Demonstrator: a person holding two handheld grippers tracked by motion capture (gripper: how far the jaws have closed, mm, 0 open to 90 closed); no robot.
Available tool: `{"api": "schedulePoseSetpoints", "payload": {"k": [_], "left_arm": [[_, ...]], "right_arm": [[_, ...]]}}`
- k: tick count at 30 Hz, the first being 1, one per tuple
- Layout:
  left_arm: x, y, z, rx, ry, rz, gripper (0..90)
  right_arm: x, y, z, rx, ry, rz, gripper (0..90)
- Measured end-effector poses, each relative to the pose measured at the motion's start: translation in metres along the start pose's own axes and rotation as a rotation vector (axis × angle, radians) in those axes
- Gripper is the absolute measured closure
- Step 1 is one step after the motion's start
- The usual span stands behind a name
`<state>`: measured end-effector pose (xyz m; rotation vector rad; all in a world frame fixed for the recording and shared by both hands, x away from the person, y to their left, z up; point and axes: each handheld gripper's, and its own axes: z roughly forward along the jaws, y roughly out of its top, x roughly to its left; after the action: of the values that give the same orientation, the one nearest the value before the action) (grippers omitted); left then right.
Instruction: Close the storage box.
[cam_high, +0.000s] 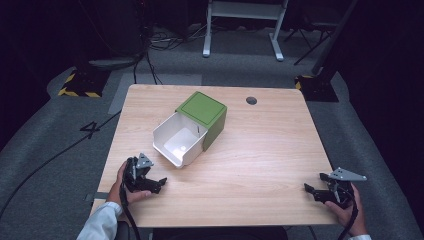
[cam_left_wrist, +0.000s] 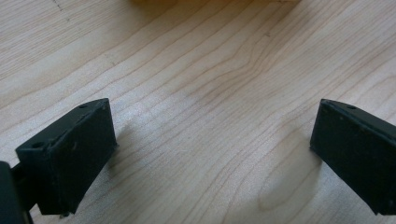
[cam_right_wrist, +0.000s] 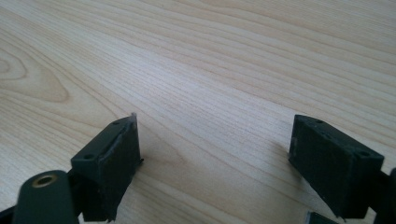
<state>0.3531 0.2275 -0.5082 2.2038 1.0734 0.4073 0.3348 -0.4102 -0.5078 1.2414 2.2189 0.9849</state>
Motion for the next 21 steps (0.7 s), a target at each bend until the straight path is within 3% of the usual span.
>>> {"api": "schedulePoseSetpoints", "payload": {"k": [12, 17, 21], "left_arm": [[0.0004, 0.0031, -0.0008, 0.017, 0.001, 0.019, 0.8], [0.0024, 0.0045, -0.0058, 0.002, 0.01, 0.019, 20.6], [0.0027, 0.0051, -0.0066, 0.009, 0.023, 0.027, 18.0]], "right_arm": [[0.0, 0.0001, 0.0001, 0.0, 0.003, -0.001, 16.3], [0.0, 0.0, 0.0, 0.0, 0.002, -0.002, 16.3], [0.0, 0.0001, 0.0001, 0.0, 0.002, -0.002, 16.3]]}}
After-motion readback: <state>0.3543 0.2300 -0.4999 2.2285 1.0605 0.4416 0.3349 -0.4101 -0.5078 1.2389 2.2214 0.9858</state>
